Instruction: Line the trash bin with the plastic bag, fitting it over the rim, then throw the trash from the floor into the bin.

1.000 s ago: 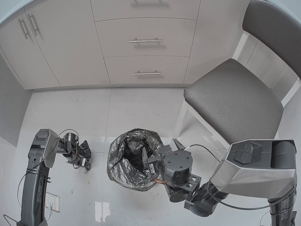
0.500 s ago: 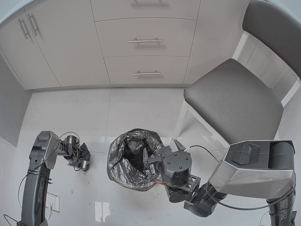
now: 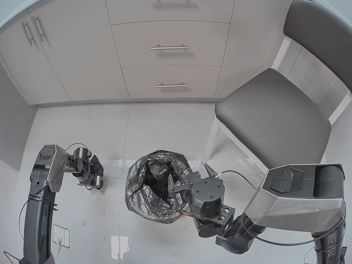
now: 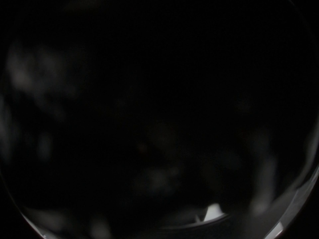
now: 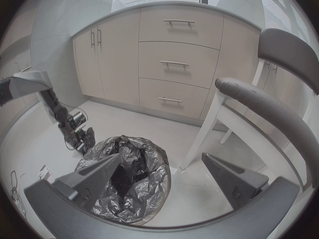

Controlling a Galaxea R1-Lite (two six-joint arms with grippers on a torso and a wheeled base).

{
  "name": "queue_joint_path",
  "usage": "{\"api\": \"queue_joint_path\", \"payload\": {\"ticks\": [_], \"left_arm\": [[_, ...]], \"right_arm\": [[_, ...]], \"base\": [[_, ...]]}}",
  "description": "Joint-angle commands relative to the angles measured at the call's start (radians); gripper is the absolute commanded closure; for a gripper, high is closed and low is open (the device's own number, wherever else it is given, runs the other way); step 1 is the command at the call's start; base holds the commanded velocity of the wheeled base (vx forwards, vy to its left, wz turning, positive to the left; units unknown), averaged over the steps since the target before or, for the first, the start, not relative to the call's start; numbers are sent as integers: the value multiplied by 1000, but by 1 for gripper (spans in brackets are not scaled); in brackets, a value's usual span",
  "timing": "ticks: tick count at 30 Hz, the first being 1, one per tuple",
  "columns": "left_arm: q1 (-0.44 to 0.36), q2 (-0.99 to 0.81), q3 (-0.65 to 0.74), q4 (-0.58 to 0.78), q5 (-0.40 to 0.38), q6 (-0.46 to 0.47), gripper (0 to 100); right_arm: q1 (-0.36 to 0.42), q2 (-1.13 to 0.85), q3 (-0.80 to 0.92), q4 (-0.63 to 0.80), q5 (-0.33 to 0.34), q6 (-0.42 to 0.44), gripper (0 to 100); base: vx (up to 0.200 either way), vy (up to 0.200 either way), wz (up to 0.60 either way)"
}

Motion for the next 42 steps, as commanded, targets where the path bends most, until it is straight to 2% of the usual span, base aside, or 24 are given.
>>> {"api": "queue_joint_path", "payload": {"ticks": [1,7,12,16,17,18,20,26,29,30,31,37,42], "left_arm": [[-15,-113,0,36,-2,-67,100],[-65,-226,0,105,-4,-209,100],[-126,-312,0,238,-8,-297,100],[-167,-383,0,384,-94,-348,100],[-181,-419,0,456,-140,-369,100],[-184,-426,0,467,-149,-374,100],[-201,-470,0,549,-221,-407,100],[-256,-524,0,687,-264,-450,100],[-256,-524,0,689,-266,-452,100],[-290,-567,0,770,-353,-481,100],[-299,-577,0,790,-370,-487,100],[-362,-634,0,899,-386,-496,100],[-425,-660,0,933,-433,-631,100]], "right_arm": [[5,-8,29,1,5,-16,0],[9,-6,29,-22,7,-34,0],[15,-6,28,-32,5,-48,0],[15,-8,37,-32,5,-51,0],[15,-8,38,-32,4,-51,0],[15,-6,38,-34,4,-51,0],[15,-6,38,-34,4,-51,0],[15,-3,38,-37,4,-51,0],[15,-5,38,-36,4,-51,0],[15,-3,38,-36,4,-51,0],[15,-3,37,-36,2,-51,0],[13,-3,37,-39,2,-49,0],[15,-6,29,-40,-4,-49,0]], "base": [[0,0,0],[0,0,0],[0,0,0],[0,0,0],[0,0,0],[0,0,0],[0,0,0],[0,0,0],[0,0,0],[0,0,0],[0,0,0],[0,0,0],[0,0,0]]}}
